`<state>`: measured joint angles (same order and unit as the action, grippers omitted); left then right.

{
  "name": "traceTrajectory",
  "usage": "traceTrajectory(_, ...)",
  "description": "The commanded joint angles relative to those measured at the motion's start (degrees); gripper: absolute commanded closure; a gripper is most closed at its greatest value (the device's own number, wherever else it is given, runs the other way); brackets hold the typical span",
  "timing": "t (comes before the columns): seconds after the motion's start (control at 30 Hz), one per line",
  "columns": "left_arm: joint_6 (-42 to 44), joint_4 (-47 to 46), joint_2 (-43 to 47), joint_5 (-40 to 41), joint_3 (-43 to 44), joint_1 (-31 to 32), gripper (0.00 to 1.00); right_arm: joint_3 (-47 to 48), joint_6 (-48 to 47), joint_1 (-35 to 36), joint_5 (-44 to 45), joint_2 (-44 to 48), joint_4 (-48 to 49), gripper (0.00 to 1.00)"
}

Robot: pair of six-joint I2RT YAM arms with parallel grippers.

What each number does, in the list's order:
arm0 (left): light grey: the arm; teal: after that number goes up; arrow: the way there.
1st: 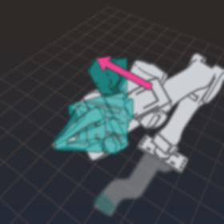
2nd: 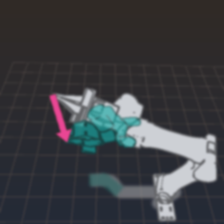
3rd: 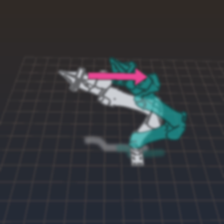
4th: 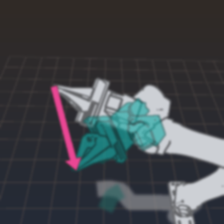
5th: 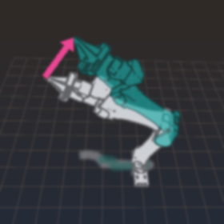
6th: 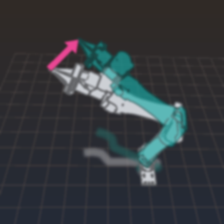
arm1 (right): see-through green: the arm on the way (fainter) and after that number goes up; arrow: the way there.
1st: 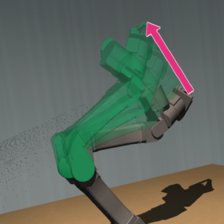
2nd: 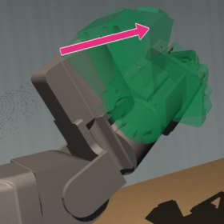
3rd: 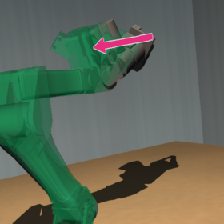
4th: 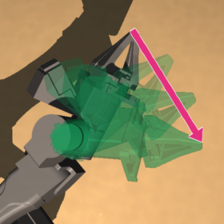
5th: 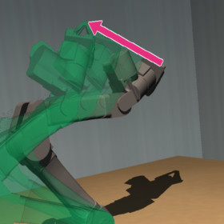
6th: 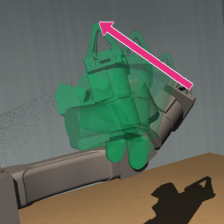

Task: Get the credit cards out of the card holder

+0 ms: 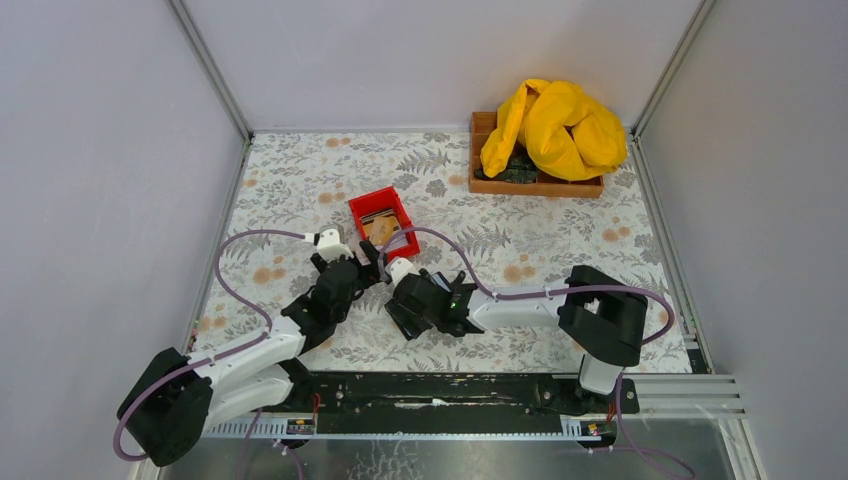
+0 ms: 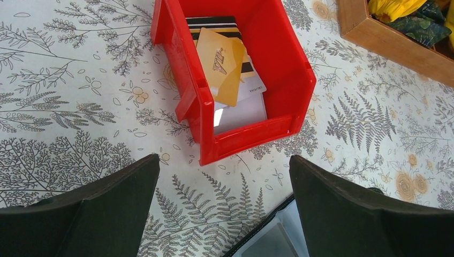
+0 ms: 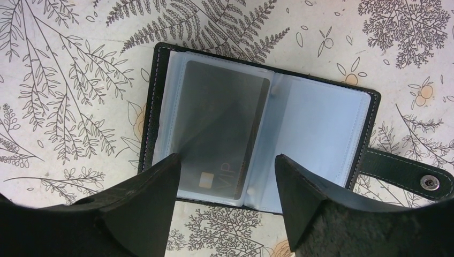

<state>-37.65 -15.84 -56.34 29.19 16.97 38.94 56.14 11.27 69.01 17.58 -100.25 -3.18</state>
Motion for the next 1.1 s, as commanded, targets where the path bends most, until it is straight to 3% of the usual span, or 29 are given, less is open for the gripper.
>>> traceTrajectory(0.0, -0.2, -2.3, 0.0, 0.4, 1.0, 0.1, 0.02, 3.3, -1.2, 1.9, -0.5, 2.1, 0.6, 0.27)
traceTrajectory(0.6, -0.1, -2.3, -0.5, -0.4, 1.2, 0.0, 0.02, 4.8, -0.9, 3.3, -3.1, 1.0, 1.3, 0.27)
traceTrajectory(0.83, -0.1, -2.2, -0.6, -0.5, 1.3, 0.0, 0.02, 4.5, 0.0, 3.5, -0.3, -0.3, 1.1, 0.27)
traceTrajectory(1.07, -0.1, -2.2, -0.6, -0.6, 1.3, 0.0, 0.02, 4.7, 1.2, 3.4, 2.0, -1.9, 0.3, 0.37)
